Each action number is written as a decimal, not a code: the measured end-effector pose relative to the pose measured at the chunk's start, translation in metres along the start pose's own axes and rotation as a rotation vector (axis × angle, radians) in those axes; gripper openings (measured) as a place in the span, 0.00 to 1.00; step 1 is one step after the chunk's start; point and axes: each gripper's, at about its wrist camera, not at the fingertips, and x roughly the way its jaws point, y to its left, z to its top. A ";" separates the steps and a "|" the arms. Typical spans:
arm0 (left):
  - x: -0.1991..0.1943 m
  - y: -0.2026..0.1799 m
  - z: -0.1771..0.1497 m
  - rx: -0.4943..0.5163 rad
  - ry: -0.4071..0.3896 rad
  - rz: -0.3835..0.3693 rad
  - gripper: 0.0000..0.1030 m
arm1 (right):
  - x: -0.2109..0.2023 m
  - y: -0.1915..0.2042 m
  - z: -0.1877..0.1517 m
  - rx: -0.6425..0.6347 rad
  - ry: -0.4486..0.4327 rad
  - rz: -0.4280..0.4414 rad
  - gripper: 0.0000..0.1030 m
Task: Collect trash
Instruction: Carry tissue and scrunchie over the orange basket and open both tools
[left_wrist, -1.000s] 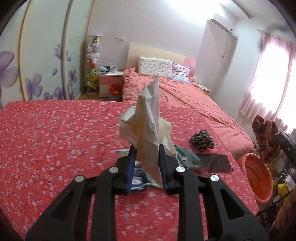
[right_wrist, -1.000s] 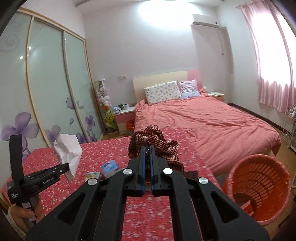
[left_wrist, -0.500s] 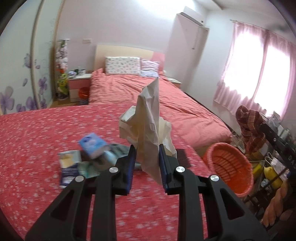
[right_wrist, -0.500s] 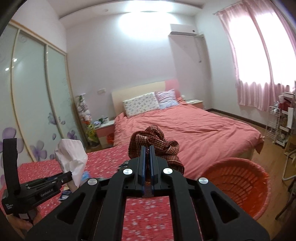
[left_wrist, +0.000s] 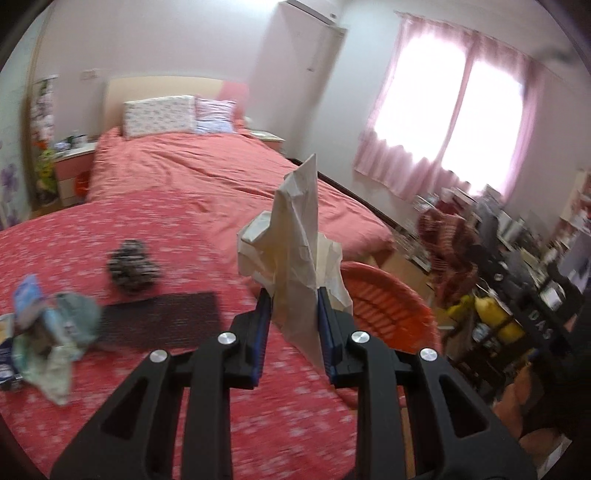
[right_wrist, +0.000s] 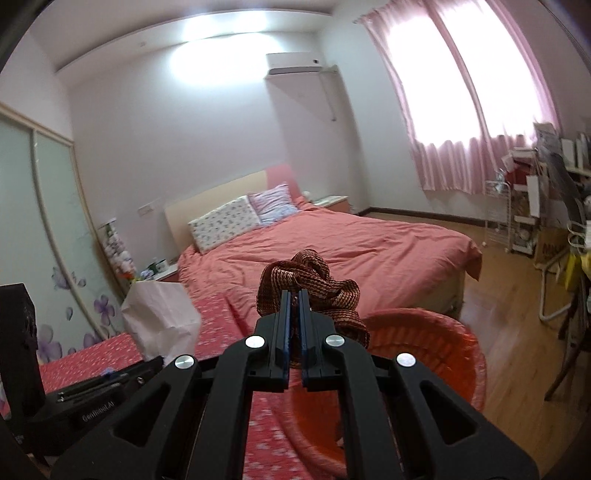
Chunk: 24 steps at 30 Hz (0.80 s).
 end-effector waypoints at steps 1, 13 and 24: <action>0.009 -0.010 -0.001 0.014 0.012 -0.017 0.26 | 0.002 -0.005 -0.001 0.009 0.004 -0.005 0.04; 0.104 -0.054 -0.018 0.065 0.160 -0.058 0.32 | 0.032 -0.051 -0.015 0.080 0.088 -0.045 0.05; 0.088 -0.006 -0.029 0.022 0.161 0.126 0.66 | 0.024 -0.060 -0.019 0.096 0.115 -0.110 0.45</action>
